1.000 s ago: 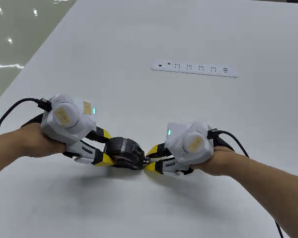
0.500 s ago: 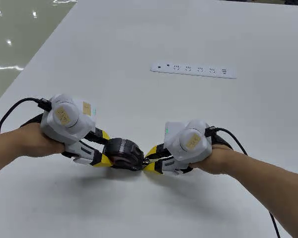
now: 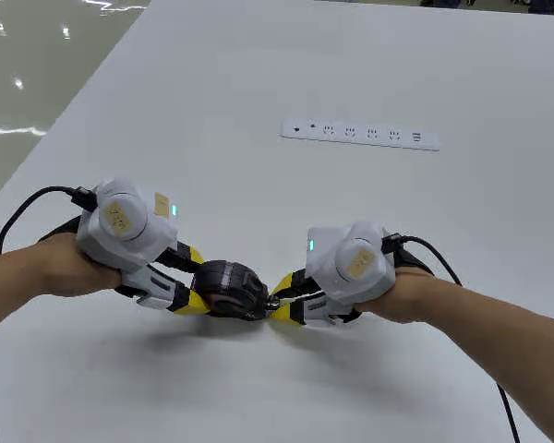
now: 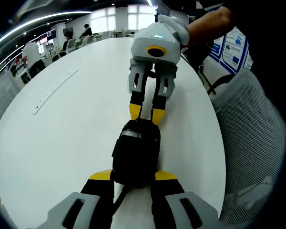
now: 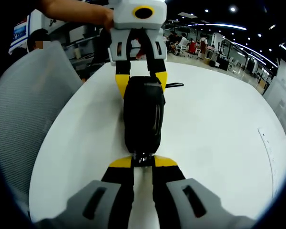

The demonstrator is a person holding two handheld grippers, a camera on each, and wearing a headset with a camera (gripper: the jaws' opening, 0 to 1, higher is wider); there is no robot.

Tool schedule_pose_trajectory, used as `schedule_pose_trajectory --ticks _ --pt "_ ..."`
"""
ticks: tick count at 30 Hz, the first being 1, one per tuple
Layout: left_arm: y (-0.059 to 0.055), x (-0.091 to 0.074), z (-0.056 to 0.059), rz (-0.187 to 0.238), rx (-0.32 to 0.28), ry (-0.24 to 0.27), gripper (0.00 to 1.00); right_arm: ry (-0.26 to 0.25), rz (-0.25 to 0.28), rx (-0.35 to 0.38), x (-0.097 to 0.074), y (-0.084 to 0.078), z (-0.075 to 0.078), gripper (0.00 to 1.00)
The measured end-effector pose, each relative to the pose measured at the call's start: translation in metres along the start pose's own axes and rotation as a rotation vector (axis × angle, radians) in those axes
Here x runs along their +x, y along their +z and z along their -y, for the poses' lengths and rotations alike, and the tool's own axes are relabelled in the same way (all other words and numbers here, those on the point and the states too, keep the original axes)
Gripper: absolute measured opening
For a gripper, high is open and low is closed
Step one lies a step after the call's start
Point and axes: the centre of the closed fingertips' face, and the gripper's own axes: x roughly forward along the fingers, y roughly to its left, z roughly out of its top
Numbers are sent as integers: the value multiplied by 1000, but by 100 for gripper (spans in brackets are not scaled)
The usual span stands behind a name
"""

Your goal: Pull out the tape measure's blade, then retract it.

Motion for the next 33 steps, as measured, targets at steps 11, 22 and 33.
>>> schedule_pose_trajectory --ticks 11,22,33 --pt "0 1 -1 2 -4 -2 26 3 -15 -25 -6 -6 0 12" --pt "-1 0 -2 -4 -10 -5 26 2 -18 -33 -12 -9 2 12" --pt "-2 0 -1 -7 -12 -8 26 -1 -24 -41 -18 -15 3 12"
